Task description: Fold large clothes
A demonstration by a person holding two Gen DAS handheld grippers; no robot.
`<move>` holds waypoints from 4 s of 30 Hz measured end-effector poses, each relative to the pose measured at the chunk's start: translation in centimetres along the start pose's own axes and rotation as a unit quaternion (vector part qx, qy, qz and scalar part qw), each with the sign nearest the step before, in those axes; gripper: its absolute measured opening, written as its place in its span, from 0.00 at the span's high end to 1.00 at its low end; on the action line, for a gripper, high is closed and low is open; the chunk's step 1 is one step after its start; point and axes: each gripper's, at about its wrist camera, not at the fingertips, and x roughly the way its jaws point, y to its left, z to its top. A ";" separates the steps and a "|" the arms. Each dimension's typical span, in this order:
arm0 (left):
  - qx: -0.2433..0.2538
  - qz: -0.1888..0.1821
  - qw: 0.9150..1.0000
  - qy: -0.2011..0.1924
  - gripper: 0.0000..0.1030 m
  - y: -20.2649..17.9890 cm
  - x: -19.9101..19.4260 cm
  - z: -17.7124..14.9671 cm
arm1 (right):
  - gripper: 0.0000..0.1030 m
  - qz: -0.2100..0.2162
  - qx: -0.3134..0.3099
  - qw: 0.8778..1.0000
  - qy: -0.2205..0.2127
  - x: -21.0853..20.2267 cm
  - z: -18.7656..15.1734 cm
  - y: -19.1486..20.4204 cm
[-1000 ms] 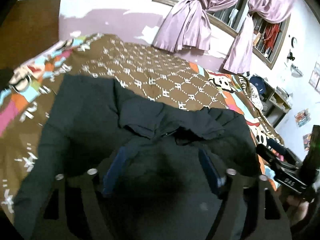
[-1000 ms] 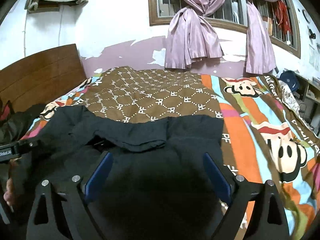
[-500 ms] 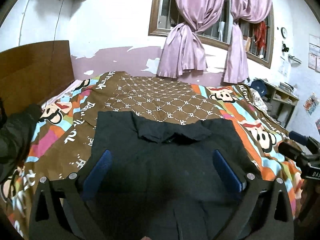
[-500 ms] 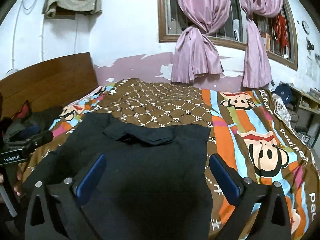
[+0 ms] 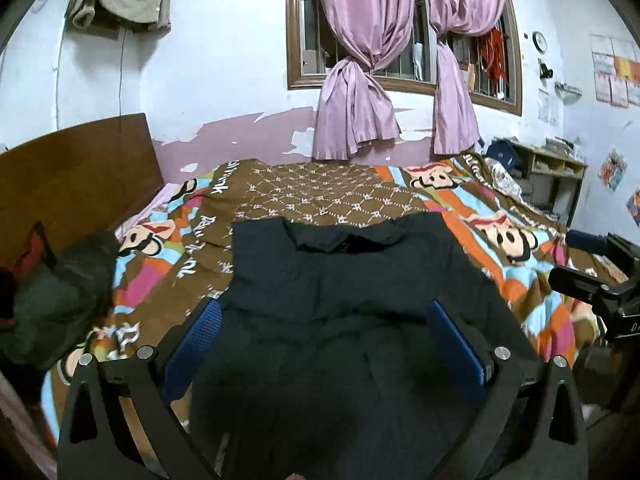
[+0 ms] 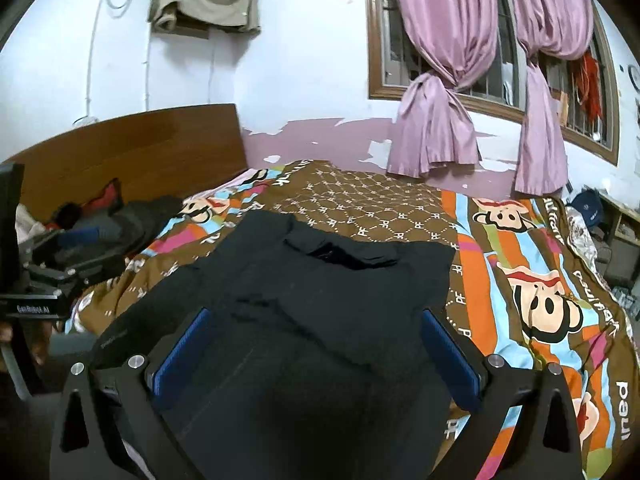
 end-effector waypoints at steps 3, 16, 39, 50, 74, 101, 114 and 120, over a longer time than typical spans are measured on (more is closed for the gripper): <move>0.005 -0.015 1.000 0.013 0.03 0.4 -1.3 -2.0 | 0.00 -0.002 -0.020 1.000 -0.002 -1.1 -1.8 1.3; 0.030 0.021 0.998 0.046 0.03 -0.3 -4.2 -13.6 | 0.00 0.012 -0.097 0.991 0.094 -1.4 -12.2 4.4; 0.116 0.033 0.972 0.204 0.03 -3.8 1.5 -20.0 | 0.00 -0.083 -0.333 0.892 0.295 6.4 -25.3 9.5; 0.193 -0.015 0.957 0.214 0.03 -6.2 2.2 -22.2 | 0.10 -0.062 -0.105 0.964 0.237 5.3 -17.1 2.6; 0.207 0.203 0.947 0.137 0.07 -2.6 3.4 -21.3 | 0.27 -0.013 0.052 0.996 0.075 3.0 -8.2 -0.5; 0.198 0.200 0.959 0.018 0.57 -2.7 0.9 -17.5 | 0.27 -0.028 0.090 0.984 0.151 3.2 -11.1 -1.5; 0.113 0.154 0.982 -0.015 0.83 -3.3 -2.4 -15.5 | 0.88 -0.023 0.039 0.993 0.105 0.7 -11.3 1.7; 0.076 0.125 0.986 -0.076 0.93 -3.0 -7.1 -13.5 | 0.92 -0.023 0.069 0.996 0.042 -3.5 -10.3 1.6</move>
